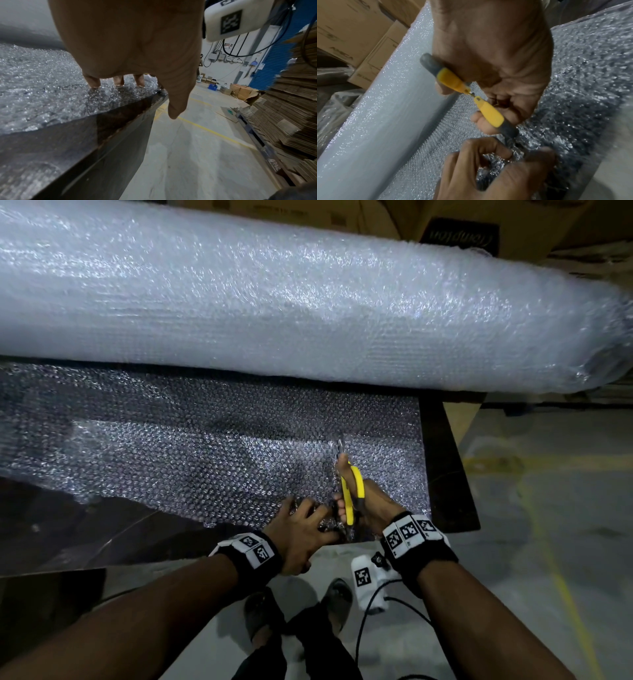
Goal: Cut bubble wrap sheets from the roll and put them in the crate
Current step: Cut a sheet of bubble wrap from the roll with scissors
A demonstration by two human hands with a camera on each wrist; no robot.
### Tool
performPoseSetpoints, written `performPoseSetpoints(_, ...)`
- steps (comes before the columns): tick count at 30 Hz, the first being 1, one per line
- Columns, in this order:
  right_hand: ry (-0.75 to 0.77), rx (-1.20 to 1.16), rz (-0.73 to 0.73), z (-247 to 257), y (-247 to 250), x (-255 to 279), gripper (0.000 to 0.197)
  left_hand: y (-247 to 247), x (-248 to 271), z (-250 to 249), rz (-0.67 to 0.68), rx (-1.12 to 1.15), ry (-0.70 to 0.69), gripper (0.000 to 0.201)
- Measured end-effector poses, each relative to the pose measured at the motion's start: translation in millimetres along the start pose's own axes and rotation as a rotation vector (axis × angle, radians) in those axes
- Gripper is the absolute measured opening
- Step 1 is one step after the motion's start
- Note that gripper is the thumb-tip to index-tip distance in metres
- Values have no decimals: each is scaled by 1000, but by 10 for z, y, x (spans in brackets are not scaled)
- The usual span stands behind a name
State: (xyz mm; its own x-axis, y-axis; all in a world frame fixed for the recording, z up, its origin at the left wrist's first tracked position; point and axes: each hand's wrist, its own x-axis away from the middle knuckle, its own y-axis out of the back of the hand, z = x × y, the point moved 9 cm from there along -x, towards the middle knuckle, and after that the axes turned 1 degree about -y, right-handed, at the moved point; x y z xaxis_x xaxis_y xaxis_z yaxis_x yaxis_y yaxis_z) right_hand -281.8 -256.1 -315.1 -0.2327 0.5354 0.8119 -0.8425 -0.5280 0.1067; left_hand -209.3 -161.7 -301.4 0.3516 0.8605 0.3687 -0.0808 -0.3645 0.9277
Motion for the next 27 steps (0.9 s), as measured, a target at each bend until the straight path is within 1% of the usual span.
performPoseSetpoints(3,20,32,4,36,17,-18,82,-10,0,0,9,-2,1,80)
performPoseSetpoints(5,73,10,-7,87,38,-1,72,-11,-3,4,10,-7,3,80)
performPoseSetpoints(7,84,-38,12,124,25,-5,65,-14,-5,-2,17,-9,0,80)
performPoseSetpoints(11,27,3,42,132,15,-48,80,-9,-6,0,9,-5,2,82)
performPoseSetpoints(15,42,5,22,148,32,-39,78,-6,-8,-3,7,-4,1,83)
performPoseSetpoints(16,31,-1,39,142,19,-21,80,-4,-9,-3,5,0,0,83)
performPoseSetpoints(19,-14,-18,153,116,-48,71,86,-31,-18,1,30,13,3,81)
performPoseSetpoints(21,-68,-34,220,89,-52,166,98,-33,-23,1,35,11,5,77)
performPoseSetpoints(23,-127,-58,270,49,-35,252,104,-31,-19,1,40,6,8,73)
performPoseSetpoints(25,-168,-72,292,-3,1,311,101,-23,-19,-3,48,4,5,70)
performPoseSetpoints(27,-171,-80,293,-48,29,407,94,-13,-19,-5,60,7,-1,70)
